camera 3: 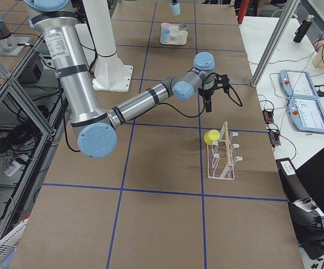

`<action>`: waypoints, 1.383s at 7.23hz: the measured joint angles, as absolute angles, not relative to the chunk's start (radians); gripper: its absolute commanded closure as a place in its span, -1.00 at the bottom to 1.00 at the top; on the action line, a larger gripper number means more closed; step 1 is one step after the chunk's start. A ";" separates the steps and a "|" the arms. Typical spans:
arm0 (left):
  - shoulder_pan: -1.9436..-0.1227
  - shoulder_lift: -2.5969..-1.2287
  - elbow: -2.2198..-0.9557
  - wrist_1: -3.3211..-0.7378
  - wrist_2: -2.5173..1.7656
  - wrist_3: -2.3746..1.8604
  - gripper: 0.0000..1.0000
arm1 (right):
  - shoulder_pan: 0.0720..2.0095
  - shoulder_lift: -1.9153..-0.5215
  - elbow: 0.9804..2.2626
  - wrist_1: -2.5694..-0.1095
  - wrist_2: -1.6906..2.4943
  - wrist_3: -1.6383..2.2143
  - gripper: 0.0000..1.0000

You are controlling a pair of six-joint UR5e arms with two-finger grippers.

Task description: Transfer IKEA cup to right arm and place on rack

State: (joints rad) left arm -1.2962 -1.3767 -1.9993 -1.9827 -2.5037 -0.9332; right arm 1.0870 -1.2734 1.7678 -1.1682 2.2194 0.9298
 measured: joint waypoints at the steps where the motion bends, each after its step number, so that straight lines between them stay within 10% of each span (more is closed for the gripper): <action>1: -1.277 -1.448 -2.006 -2.034 -2.550 -1.109 1.00 | 1.068 -1.276 1.768 -1.058 2.221 1.070 -0.98; 10: -0.716 -2.021 -1.745 -3.047 -2.064 -2.503 1.00 | 0.945 -1.252 1.754 -0.118 2.261 1.934 -0.97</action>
State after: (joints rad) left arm -0.7164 -2.0206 -1.7447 -3.0469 -2.0639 -2.5035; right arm 0.9447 -1.2521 1.7537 -0.1182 2.2613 1.9338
